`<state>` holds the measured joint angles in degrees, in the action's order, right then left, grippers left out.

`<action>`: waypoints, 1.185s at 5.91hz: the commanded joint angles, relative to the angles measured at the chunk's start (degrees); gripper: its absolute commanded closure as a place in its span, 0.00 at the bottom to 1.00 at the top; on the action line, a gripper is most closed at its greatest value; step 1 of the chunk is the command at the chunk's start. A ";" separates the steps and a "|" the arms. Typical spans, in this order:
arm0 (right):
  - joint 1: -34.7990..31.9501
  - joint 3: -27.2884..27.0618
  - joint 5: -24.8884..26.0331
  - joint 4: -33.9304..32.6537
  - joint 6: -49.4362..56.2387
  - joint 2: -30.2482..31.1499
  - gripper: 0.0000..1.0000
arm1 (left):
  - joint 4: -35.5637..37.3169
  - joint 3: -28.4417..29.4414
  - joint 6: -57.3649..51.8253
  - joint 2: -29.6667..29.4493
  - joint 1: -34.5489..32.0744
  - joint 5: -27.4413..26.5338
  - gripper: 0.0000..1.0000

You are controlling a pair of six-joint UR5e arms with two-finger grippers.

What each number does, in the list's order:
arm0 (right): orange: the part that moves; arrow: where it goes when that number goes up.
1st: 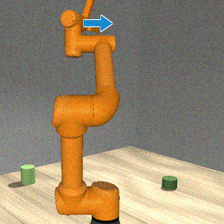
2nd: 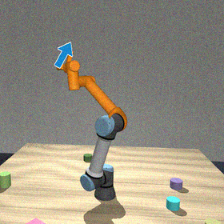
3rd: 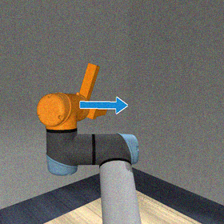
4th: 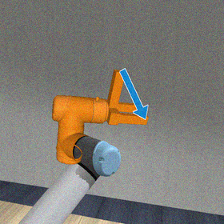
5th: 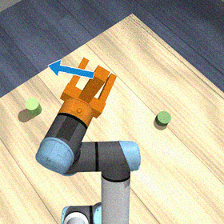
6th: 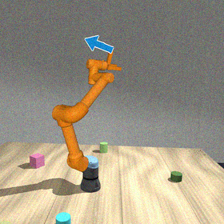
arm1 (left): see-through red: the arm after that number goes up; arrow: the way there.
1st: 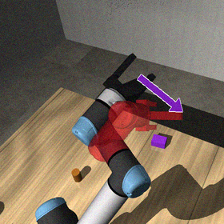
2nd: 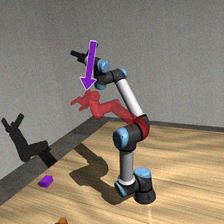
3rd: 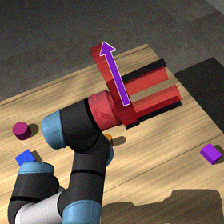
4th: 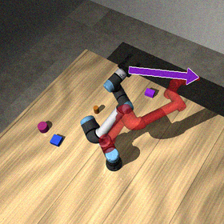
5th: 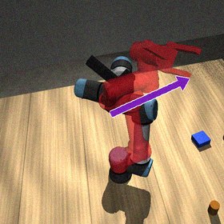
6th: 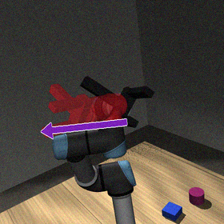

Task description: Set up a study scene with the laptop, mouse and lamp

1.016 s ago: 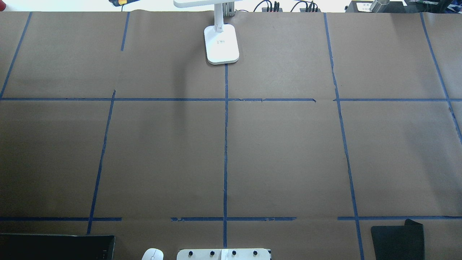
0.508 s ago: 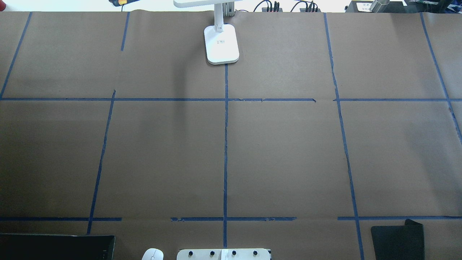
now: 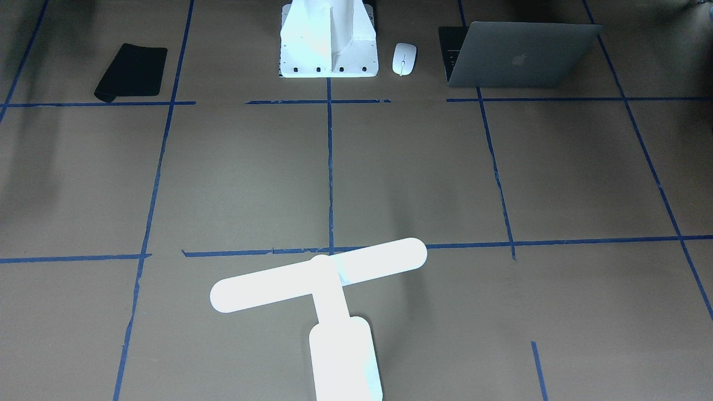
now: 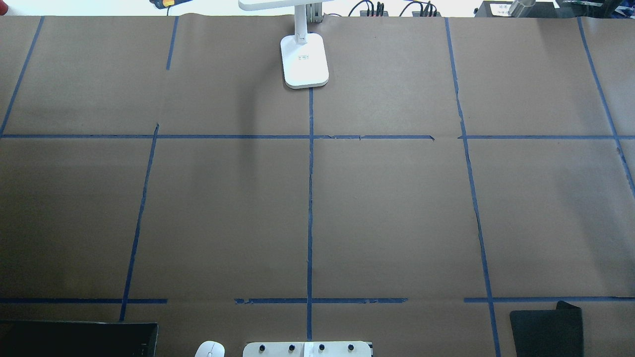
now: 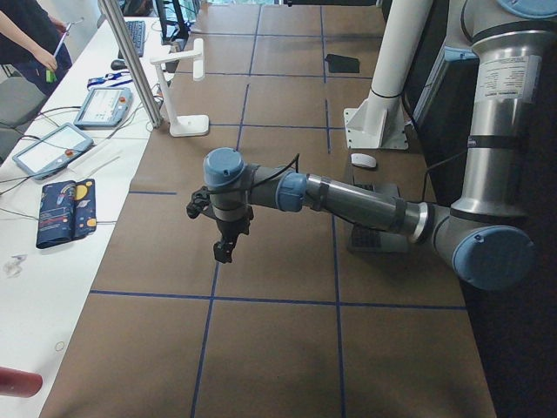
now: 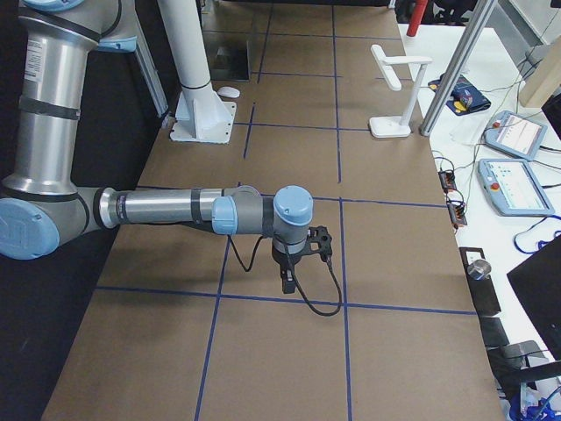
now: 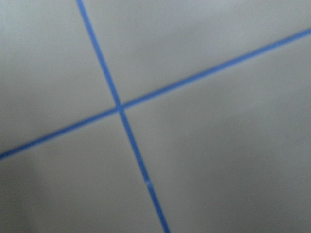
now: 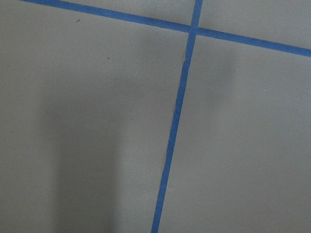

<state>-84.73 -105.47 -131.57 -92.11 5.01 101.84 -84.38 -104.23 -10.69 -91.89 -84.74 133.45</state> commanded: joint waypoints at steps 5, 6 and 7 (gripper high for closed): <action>0.00 0.09 0.00 0.00 0.09 -0.06 0.00 | -5.71 -27.72 0.86 10.21 19.13 2.69 0.00; 0.00 0.17 0.09 0.00 0.09 -0.06 0.00 | -5.62 -32.22 -4.20 13.46 23.96 2.60 0.00; 0.09 0.26 0.00 -0.09 0.09 -0.06 0.00 | -5.71 -34.88 -10.26 15.06 27.84 2.34 0.00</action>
<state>-84.70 -105.28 -131.53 -92.13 5.10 101.78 -90.04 -135.73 -15.65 -78.92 -60.95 135.99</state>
